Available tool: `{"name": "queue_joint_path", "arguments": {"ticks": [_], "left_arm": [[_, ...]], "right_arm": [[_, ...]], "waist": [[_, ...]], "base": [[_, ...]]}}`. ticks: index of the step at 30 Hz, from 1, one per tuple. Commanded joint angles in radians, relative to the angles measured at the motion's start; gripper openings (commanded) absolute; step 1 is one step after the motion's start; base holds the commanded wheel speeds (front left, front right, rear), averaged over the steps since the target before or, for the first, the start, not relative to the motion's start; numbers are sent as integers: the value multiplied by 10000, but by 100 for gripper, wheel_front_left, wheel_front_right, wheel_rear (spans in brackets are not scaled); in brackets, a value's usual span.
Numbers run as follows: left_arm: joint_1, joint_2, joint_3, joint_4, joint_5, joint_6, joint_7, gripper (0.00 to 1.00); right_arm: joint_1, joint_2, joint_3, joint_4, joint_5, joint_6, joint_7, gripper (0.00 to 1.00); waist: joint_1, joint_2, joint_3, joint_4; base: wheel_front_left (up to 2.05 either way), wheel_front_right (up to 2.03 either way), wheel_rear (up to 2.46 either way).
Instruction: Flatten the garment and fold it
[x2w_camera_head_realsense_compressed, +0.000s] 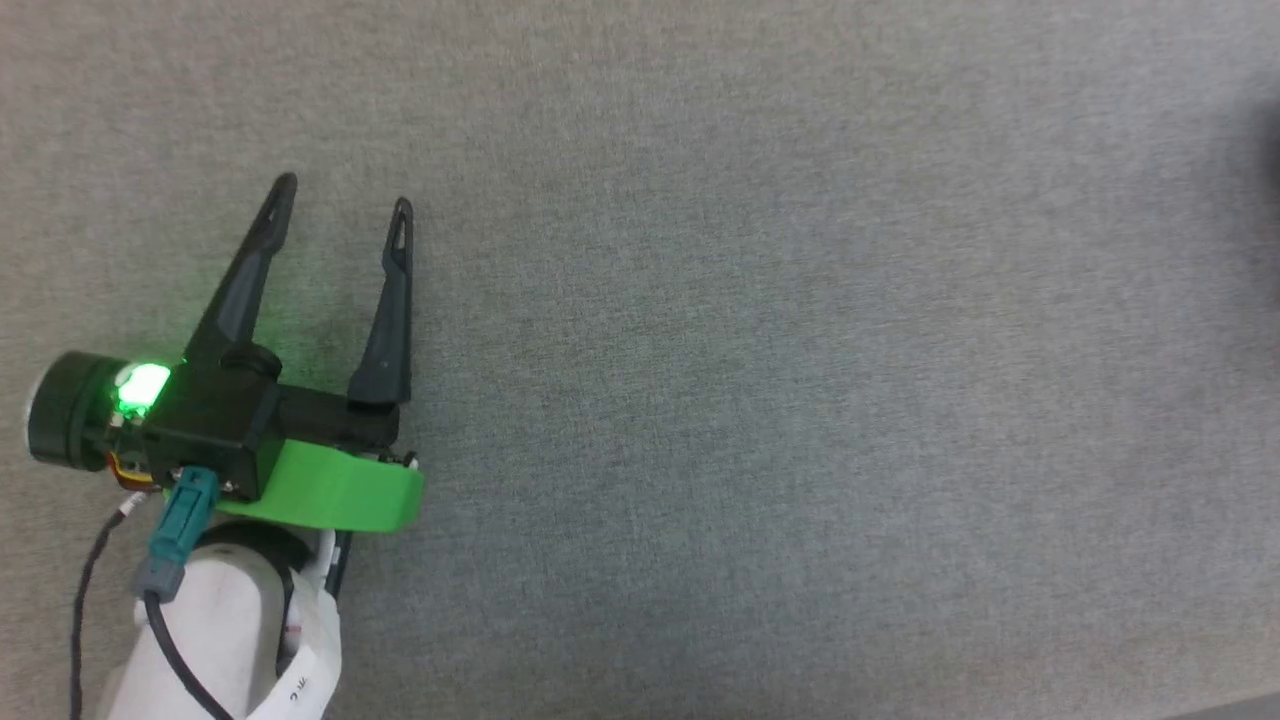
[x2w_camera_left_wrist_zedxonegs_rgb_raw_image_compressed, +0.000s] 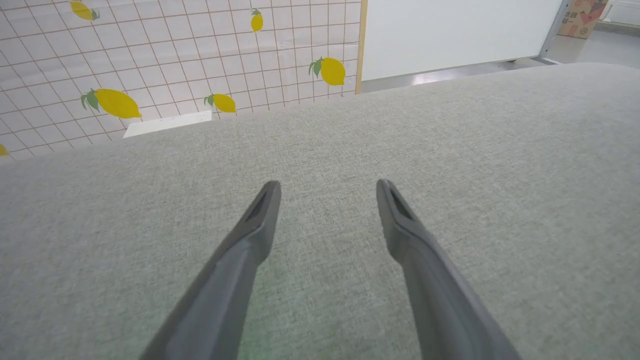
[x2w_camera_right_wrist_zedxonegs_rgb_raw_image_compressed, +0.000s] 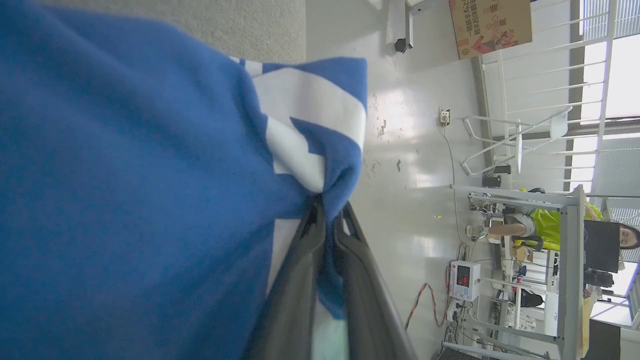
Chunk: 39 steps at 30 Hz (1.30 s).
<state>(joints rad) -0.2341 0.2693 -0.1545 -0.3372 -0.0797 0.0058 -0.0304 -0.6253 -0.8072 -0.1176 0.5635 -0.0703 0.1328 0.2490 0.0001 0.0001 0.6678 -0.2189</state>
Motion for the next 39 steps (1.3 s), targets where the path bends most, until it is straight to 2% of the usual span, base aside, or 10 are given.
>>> {"name": "queue_joint_path", "arguments": {"ticks": [1,5,7,8,9,24,32,36,37,39], "left_arm": [[-248,120,7,-85,98,77,48,100],[-321,168,-11,-176,148,113,159,100],[-357,178,-29,-193,150,121,196,100],[-373,185,-33,-190,152,125,206,100],[-393,190,-34,-176,153,136,210,100],[-119,-475,13,1052,-194,745,-1009,100],[442,-982,64,1947,-785,940,-1580,100],[696,-1151,-13,2347,-1092,845,-1711,100],[892,-1258,14,2578,-1206,904,-1854,100],[1067,-1312,48,2700,-1296,929,-1948,100]], "right_arm": [[-297,117,-132,248,-143,-21,-117,0],[-626,391,-347,909,-437,-21,-301,7],[-766,504,-447,1196,-600,-21,-427,44],[-825,549,-476,1311,-669,-21,-501,89],[-904,602,-533,1467,-747,-21,-572,100],[-1067,1172,-795,3218,-513,-21,-2431,100],[-156,3154,-502,2530,734,-21,-4004,100],[814,4268,-162,1401,1168,-21,-4318,100],[1785,5019,-254,258,1451,-21,-4423,100],[2425,5455,-381,-600,1451,-21,-4380,100]], "waist": [[-1,-1,335,27],[-1,-1,472,-15],[-1,-1,500,-29],[-1,-1,503,-36],[-1,-1,499,-45],[-1,-1,-1017,349],[-1,-1,-2378,778],[-1,-1,-3032,996],[-1,-1,-3567,1163],[-1,-1,-3932,1262]], "base": [[0,0,0],[0,0,0],[0,0,0],[0,0,0],[0,0,0],[0,0,0],[0,0,0],[0,0,0],[0,0,0],[0,0,0]]}}
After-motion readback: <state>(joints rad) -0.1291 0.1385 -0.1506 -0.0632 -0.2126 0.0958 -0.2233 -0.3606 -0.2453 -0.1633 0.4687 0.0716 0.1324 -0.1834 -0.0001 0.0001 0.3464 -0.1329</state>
